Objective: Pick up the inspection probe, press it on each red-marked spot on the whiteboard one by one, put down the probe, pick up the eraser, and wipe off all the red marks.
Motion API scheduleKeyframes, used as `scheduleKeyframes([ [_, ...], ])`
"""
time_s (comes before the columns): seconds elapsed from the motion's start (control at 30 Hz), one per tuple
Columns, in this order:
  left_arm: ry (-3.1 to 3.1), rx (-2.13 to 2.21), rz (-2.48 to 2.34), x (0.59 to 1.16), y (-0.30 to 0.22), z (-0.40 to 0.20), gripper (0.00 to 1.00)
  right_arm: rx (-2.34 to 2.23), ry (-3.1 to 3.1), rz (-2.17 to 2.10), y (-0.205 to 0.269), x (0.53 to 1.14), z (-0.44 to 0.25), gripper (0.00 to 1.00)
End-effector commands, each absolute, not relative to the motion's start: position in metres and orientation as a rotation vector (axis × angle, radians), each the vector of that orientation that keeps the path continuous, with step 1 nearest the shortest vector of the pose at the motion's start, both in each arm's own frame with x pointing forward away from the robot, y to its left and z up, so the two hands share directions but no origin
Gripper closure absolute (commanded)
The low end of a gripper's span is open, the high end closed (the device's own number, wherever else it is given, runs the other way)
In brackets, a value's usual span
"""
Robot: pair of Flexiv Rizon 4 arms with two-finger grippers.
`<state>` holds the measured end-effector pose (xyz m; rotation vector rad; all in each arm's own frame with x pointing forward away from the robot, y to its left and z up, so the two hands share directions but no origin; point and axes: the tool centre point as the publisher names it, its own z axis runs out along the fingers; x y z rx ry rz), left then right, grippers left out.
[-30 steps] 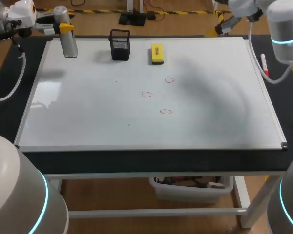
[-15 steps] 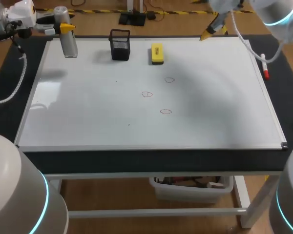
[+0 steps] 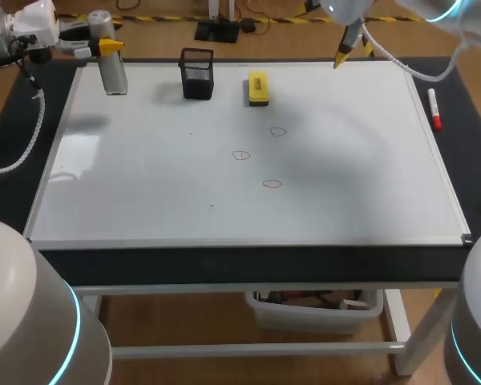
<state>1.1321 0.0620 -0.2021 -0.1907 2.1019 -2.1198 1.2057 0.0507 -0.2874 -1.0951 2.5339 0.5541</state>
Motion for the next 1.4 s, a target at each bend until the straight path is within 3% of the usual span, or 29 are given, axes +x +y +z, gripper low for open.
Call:
scheduleKeyframes([
  [0.03, 2.094, -0.207, -2.103, 1.128, 0.06, -0.199, 1.0, -1.414, 2.652, 0.208, 0.056, 1.207, -0.285, 0.0],
  [0.6, 2.094, -0.207, -2.103, 1.128, 0.06, -0.199, 1.0, -1.414, 2.652, 0.208, 0.056, 1.207, -0.285, 0.0],
  [0.9, 2.094, -0.207, -2.103, 1.128, 0.06, -0.199, 1.0, -1.904, 2.511, 0.179, 0.105, 1.204, -0.309, 0.0],
  [1.4, 2.094, -0.207, -2.103, 1.128, 0.06, -0.199, 1.0, -2.286, 2.429, -0.004, 0.163, 1.199, -0.357, 0.0],
])
